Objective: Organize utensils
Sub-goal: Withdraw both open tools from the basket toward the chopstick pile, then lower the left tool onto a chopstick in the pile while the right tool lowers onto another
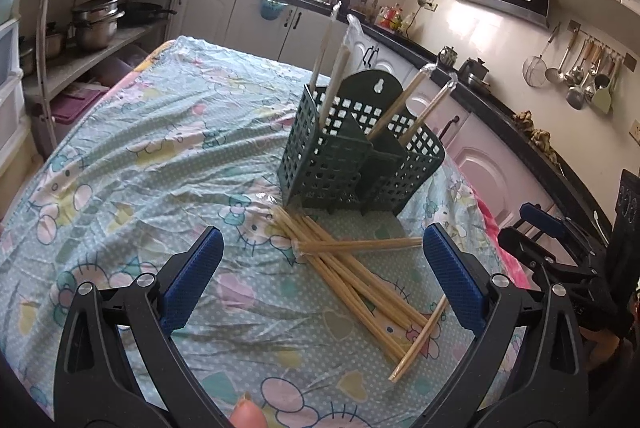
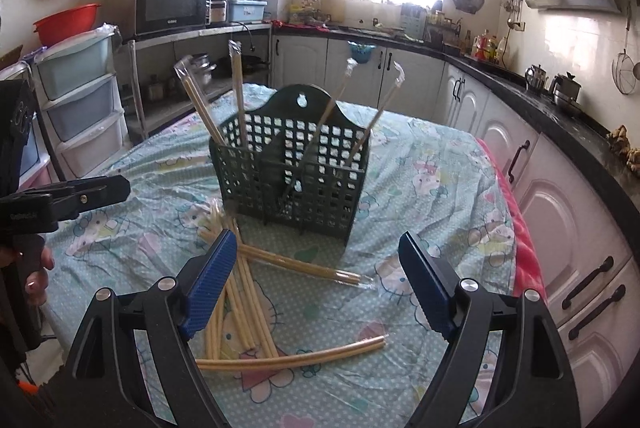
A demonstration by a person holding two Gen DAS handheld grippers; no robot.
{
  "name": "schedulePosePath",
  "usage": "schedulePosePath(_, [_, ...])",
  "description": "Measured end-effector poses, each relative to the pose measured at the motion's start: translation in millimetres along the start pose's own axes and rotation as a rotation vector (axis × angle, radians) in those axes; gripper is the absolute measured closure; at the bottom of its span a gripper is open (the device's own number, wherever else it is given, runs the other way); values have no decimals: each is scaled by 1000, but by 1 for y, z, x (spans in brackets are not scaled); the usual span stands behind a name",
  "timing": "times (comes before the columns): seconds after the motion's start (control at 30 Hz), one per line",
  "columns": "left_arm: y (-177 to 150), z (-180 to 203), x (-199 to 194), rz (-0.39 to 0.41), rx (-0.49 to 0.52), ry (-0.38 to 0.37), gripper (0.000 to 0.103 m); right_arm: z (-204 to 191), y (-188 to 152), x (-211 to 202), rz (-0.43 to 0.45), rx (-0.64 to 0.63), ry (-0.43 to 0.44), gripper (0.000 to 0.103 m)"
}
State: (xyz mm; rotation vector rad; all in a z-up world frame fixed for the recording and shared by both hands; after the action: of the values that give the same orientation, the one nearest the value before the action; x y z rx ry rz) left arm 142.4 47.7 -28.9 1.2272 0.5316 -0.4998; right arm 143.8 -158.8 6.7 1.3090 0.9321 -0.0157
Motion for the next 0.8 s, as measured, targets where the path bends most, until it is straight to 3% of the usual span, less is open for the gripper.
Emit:
schedulePosePath(0.53, [-21,6,36,-112,-35,-49,11,26,-29,19,-71,38,-26,23])
schedulePosePath(0.8, [-26,4,53,-153,-60,-64,19,38,-40,26,-99,58,-39,23])
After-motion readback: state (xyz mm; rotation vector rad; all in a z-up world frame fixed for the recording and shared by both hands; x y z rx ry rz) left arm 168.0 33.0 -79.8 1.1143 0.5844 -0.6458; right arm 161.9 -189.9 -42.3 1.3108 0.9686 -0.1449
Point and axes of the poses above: each gripper's, at about its wrist camera, not at the fingertips, and x roughly the way its jaws point, z to its right, y to its top, the point moved 4 cm from there along x, roughly the way its jaws point, and after that the axes turned 12 degrees about y, right-handed, at the moved point
